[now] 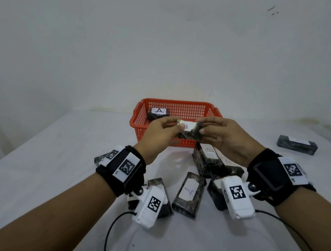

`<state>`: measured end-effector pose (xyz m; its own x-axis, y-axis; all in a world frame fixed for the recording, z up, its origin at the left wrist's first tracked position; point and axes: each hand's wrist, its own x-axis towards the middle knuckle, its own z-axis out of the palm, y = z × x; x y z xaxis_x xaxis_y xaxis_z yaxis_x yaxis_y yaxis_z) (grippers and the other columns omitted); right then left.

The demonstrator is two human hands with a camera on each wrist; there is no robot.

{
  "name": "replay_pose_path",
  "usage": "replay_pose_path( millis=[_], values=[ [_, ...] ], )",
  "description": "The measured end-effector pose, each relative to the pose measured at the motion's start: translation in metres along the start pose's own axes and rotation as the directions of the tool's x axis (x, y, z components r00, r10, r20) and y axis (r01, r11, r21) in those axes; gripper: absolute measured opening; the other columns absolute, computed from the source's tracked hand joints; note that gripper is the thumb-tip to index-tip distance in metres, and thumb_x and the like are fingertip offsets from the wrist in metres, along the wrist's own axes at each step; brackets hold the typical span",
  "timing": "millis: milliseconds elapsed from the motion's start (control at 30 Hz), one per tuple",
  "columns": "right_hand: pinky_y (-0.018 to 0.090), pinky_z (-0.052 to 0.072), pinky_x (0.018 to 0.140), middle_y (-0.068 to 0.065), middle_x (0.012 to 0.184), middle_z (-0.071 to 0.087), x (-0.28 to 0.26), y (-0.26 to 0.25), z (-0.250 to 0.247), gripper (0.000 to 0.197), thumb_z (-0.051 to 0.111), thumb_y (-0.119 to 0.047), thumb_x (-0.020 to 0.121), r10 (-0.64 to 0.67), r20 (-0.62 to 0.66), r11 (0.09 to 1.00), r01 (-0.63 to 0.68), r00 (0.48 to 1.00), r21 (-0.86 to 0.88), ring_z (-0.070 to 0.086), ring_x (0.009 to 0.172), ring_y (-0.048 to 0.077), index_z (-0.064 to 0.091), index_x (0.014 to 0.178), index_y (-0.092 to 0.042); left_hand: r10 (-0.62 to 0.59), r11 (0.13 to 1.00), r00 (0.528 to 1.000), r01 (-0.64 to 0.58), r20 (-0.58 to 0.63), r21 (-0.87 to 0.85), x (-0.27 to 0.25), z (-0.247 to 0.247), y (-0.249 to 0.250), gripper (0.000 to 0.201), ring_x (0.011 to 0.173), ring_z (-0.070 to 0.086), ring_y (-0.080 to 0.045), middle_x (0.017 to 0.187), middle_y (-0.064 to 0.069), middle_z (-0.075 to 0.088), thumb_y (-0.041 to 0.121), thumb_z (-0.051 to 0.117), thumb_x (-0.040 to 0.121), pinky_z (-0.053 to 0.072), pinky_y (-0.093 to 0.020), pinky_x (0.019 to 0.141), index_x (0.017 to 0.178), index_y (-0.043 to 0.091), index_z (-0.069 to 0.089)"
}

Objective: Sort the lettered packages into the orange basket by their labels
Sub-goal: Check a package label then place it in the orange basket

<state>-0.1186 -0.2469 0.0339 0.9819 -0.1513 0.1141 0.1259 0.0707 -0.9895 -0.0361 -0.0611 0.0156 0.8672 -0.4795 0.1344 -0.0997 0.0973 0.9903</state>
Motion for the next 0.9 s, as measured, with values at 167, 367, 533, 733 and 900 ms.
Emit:
replay_pose_path(
  millis=[167, 367, 533, 733, 900],
  values=[
    [0.035, 0.064, 0.087, 0.02, 0.116, 0.075, 0.025, -0.007, -0.001, 0.021, 0.056, 0.005, 0.099, 0.056, -0.013, 0.998, -0.055, 0.998, 0.035, 0.076, 0.102, 0.028, 0.068, 0.115, -0.001, 0.007, 0.998, 0.996, -0.013, -0.084, -0.065, 0.025, -0.001, 0.003, 0.031, 0.1, 0.076, -0.028, 0.121, -0.019, 0.068, 0.007, 0.073, 0.095, 0.064, -0.028, 0.074, 0.124, 0.004, 0.064],
    [0.036, 0.066, 0.078, 0.024, 0.117, 0.07, 0.067, -0.014, 0.005, 0.02, 0.068, -0.005, 0.097, 0.068, -0.088, 0.997, -0.07, 0.994, -0.018, 0.074, 0.1, 0.032, 0.066, 0.116, 0.0, -0.03, 0.989, 0.992, 0.012, -0.12, -0.144, 0.069, -0.003, 0.004, 0.029, 0.1, 0.076, -0.033, 0.116, -0.022, 0.072, 0.007, 0.072, 0.095, 0.065, -0.04, 0.086, 0.122, -0.002, 0.064],
    [0.033, 0.065, 0.075, 0.026, 0.115, 0.065, 0.131, -0.019, -0.011, 0.018, 0.069, 0.003, 0.093, 0.034, -0.216, 0.999, -0.035, 0.976, -0.003, 0.068, 0.104, 0.038, 0.064, 0.11, 0.007, -0.066, 0.99, 0.991, 0.051, -0.115, -0.132, 0.125, -0.009, 0.017, 0.019, 0.111, 0.071, -0.034, 0.124, -0.021, 0.07, 0.007, 0.059, 0.103, 0.064, -0.041, 0.088, 0.117, 0.0, 0.07],
    [0.04, 0.059, 0.096, 0.024, 0.129, 0.066, 0.202, -0.016, -0.036, 0.03, 0.068, 0.001, 0.095, 0.04, -0.24, 0.965, -0.1, 0.97, -0.244, 0.068, 0.115, 0.034, 0.065, 0.122, 0.013, -0.069, 0.992, 0.995, 0.076, -0.07, 0.099, 0.198, -0.017, 0.028, 0.024, 0.096, 0.069, -0.027, 0.112, -0.015, 0.069, 0.004, 0.058, 0.1, 0.062, -0.03, 0.074, 0.12, -0.003, 0.068],
    [0.033, 0.06, 0.078, 0.029, 0.13, 0.067, 0.257, -0.001, -0.052, 0.037, 0.071, -0.002, 0.091, 0.093, -0.317, 0.955, -0.175, 0.944, -0.241, 0.068, 0.098, 0.027, 0.064, 0.126, 0.01, -0.144, 0.963, 0.988, 0.152, -0.051, 0.222, 0.25, -0.022, 0.022, 0.027, 0.089, 0.068, -0.027, 0.106, -0.015, 0.067, 0.013, 0.06, 0.099, 0.061, -0.041, 0.086, 0.118, -0.005, 0.067]
  ],
)
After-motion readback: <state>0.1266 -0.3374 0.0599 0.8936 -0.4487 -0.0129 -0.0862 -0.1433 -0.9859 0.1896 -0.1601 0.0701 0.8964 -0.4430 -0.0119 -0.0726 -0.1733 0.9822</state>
